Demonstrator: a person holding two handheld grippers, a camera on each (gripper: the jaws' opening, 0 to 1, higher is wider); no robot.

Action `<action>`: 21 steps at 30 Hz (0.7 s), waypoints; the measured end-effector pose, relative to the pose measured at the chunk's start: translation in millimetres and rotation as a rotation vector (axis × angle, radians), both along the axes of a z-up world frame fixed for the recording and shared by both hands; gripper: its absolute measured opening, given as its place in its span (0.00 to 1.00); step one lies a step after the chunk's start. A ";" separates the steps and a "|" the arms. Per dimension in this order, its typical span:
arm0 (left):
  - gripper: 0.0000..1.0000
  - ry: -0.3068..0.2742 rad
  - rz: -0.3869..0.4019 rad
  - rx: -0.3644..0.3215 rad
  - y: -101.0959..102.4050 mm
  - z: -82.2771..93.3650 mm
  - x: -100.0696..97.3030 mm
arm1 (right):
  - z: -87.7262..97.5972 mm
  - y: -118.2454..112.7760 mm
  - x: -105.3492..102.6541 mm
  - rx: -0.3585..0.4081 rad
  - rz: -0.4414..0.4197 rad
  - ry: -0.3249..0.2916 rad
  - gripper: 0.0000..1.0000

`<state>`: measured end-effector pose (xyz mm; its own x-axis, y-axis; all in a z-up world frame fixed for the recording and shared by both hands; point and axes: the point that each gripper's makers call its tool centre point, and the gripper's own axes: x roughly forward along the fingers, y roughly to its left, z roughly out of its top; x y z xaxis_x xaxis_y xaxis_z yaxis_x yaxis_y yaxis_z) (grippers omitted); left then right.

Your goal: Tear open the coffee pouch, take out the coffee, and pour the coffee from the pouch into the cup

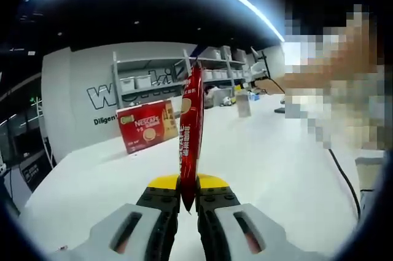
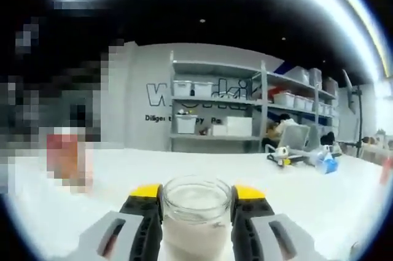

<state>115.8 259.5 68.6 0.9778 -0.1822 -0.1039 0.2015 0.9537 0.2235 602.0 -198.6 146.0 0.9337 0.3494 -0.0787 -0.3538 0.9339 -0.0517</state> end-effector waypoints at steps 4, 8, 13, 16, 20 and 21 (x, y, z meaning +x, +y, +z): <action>0.12 0.002 0.000 0.001 -1.7 -0.6 -0.5 | 0.1 0.0 -0.8 0.003 -0.005 -0.005 0.42; 0.12 0.002 -0.001 0.002 -4.3 -0.9 -1.3 | 0.2 -1.0 2.3 0.001 -0.005 0.001 0.42; 0.12 -0.001 0.001 -0.001 -4.8 0.1 -2.1 | 0.1 1.8 -4.5 -0.009 0.007 0.026 0.41; 0.12 -0.002 0.001 -0.001 -4.3 0.5 -2.7 | -0.7 2.1 -6.6 -0.021 0.021 0.039 0.41; 0.12 -0.003 -0.002 0.001 -6.0 1.0 -3.8 | -1.1 -0.2 -7.9 -0.016 0.024 0.033 0.41; 0.12 -0.003 -0.004 0.000 -6.3 1.0 -3.8 | -1.0 -0.3 -7.9 -0.015 0.024 0.032 0.41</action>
<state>112.0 253.2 69.6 0.9774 -0.1857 -0.1011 0.2042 0.9528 0.2245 594.1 -198.9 144.9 0.9219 0.3701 -0.1141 -0.3778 0.9243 -0.0540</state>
